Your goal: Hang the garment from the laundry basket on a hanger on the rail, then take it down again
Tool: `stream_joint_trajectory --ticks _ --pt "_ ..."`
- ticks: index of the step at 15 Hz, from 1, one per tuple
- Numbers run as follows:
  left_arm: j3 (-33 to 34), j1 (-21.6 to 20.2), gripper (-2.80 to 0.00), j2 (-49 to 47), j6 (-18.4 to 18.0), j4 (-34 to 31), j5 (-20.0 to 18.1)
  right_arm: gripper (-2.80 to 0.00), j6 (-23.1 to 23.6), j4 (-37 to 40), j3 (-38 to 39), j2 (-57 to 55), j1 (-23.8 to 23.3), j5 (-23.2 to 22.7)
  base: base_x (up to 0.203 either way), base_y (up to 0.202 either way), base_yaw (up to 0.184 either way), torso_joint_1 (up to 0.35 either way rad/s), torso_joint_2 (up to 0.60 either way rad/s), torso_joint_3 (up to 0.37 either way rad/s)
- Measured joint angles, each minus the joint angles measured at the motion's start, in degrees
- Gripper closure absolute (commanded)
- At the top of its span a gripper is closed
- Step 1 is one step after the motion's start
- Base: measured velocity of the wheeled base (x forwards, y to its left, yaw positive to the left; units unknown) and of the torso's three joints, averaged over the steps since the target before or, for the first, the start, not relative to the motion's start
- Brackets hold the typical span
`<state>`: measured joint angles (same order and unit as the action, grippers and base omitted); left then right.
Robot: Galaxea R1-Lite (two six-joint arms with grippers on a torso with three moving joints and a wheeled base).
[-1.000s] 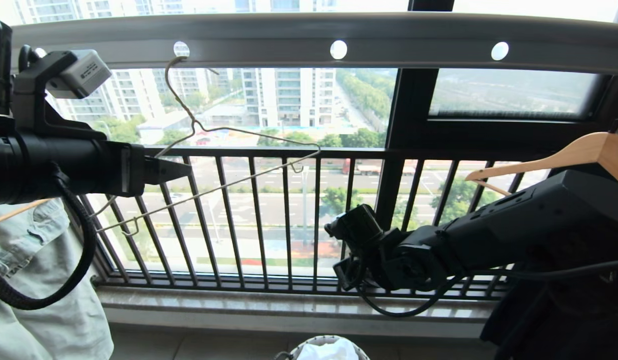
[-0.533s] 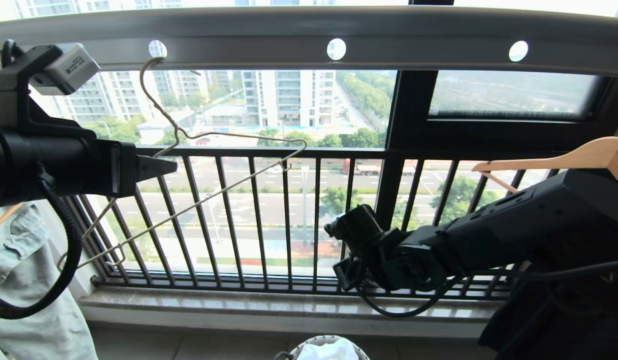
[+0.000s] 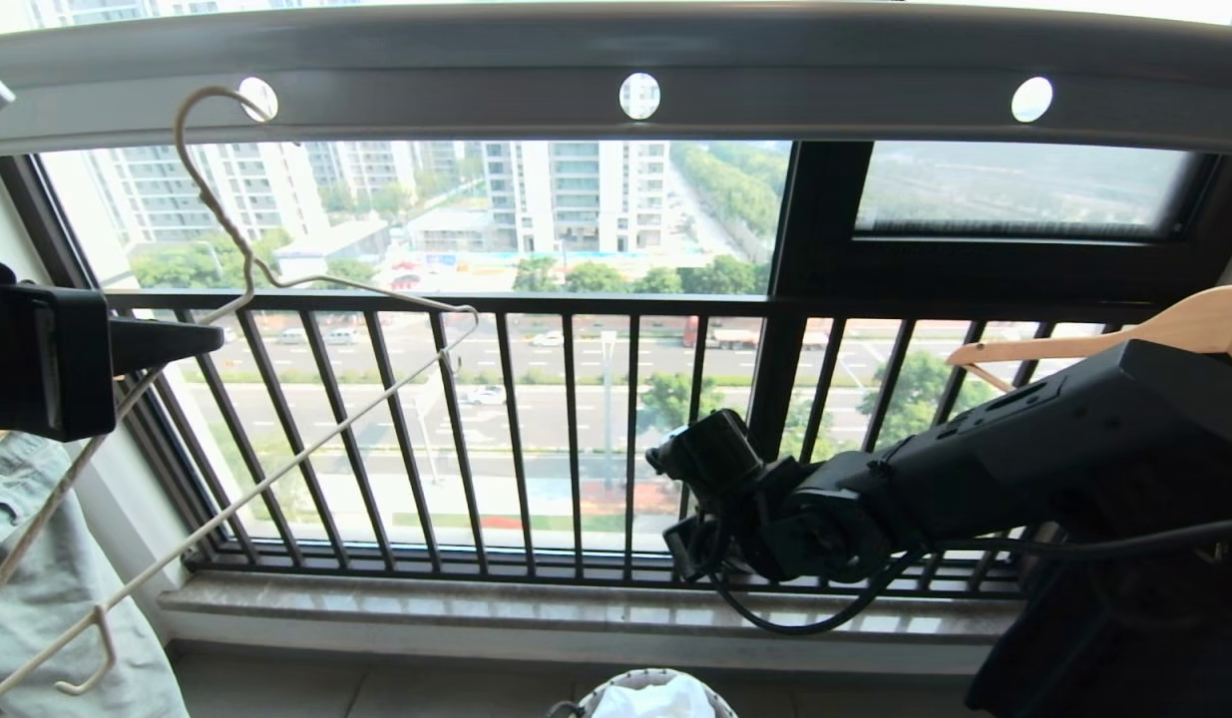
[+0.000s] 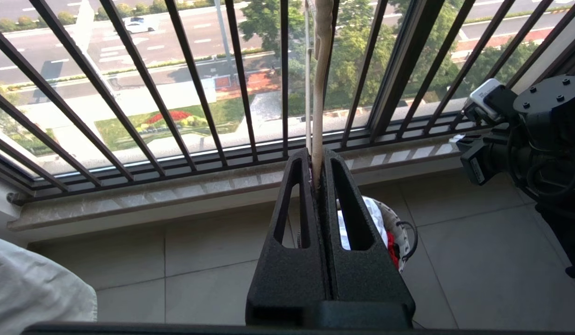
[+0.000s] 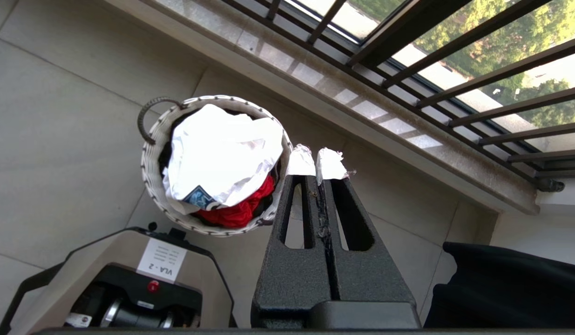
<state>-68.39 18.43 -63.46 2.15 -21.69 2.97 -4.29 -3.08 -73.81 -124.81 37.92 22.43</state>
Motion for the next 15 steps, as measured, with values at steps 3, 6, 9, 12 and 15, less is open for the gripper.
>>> stream_joint_trajectory --ticks 3,6,9,12,15 --pt "1.8 0.0 0.00 3.2 0.0 -0.2 0.0 0.00 0.0 0.0 0.1 0.2 -0.1 0.0 0.000 0.000 0.000 0.000 0.00 0.000" --pt "2.2 0.0 0.00 3.7 0.0 -0.2 0.0 0.00 0.0 -0.1 0.2 0.3 -0.1 0.0 0.000 0.000 0.000 0.000 0.00 0.000" --pt "2.3 0.0 0.00 3.3 0.0 0.0 0.0 0.00 0.0 0.0 0.3 0.4 0.0 0.0 0.000 0.000 0.000 0.000 0.00 0.000" --pt "2.2 0.0 0.00 2.1 -0.1 0.1 0.0 0.00 0.0 0.0 0.4 0.4 0.0 0.0 0.000 0.000 0.000 0.000 0.00 0.000" --pt "1.6 0.0 0.00 0.1 -0.1 0.5 0.0 0.00 0.0 0.0 0.4 0.4 0.0 0.0 0.000 0.000 0.000 0.000 0.00 0.000"
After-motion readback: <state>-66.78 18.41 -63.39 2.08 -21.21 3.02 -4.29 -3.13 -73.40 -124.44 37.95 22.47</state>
